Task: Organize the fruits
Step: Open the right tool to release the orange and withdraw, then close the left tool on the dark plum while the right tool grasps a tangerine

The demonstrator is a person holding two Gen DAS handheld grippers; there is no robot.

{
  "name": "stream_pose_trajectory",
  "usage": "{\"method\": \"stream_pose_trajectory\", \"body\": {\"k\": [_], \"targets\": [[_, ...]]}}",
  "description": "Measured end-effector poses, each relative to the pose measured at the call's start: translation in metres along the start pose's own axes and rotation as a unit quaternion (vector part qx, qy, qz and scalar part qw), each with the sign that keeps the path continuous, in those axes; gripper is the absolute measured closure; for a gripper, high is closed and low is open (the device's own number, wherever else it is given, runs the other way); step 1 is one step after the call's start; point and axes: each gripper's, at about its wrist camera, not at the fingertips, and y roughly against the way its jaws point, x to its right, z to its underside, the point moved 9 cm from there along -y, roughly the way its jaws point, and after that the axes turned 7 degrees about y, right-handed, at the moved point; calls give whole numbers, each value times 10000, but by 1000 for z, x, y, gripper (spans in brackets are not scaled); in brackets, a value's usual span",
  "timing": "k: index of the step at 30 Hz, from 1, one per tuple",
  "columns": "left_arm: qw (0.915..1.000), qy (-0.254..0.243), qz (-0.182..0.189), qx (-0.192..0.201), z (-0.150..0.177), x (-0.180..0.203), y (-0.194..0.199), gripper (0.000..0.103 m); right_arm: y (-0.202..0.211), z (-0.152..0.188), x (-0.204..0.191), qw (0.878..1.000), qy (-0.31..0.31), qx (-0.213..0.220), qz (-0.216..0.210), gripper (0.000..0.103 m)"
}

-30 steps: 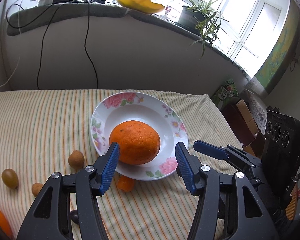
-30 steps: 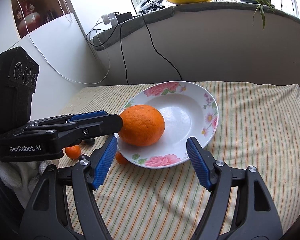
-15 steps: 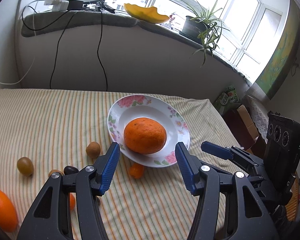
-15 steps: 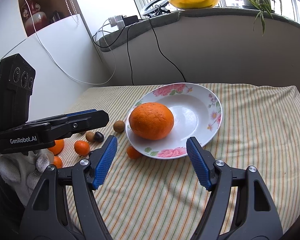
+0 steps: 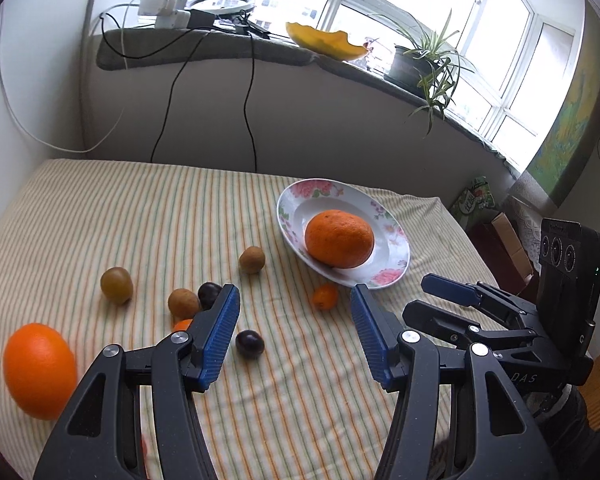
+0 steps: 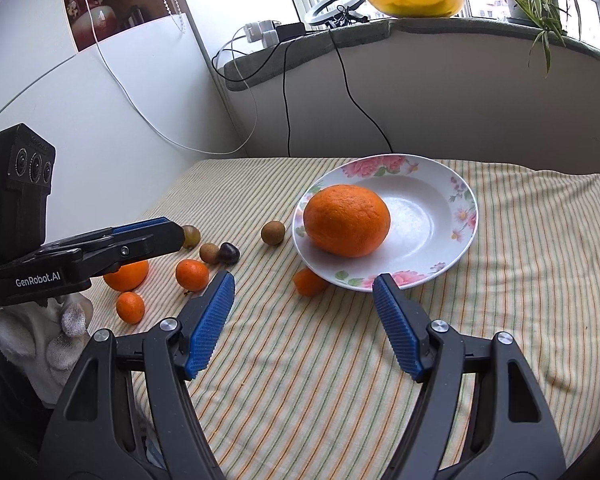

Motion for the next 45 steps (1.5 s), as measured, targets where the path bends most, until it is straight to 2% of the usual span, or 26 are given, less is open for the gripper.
{"method": "stream_pose_trajectory", "body": {"k": [4, 10, 15, 17, 31, 45], "targets": [[9998, 109, -139, -34, 11, -15, 3, 46, -7, 7, -7, 9999, 20, -110, -62, 29], [9996, 80, -242, -138, 27, -20, -2, 49, -21, 18, -11, 9993, -20, -349, -97, 39], [9989, -190, -291, -306, 40, -16, -12, 65, -34, 27, -9, 9985, -101, -532, -87, 47], [9982, -352, -317, -366, 43, -12, -17, 65, -39, 27, -10, 9983, -76, -581, -83, 51], [9888, -1153, -690, -647, 45, -9, -51, 65, -73, 20, 4, 9960, -396, -791, 98, 57], [9821, -1509, -944, -615, 39, -17, -58, 66, -96, 12, 3, 9946, -151, -914, 473, 61]]}}
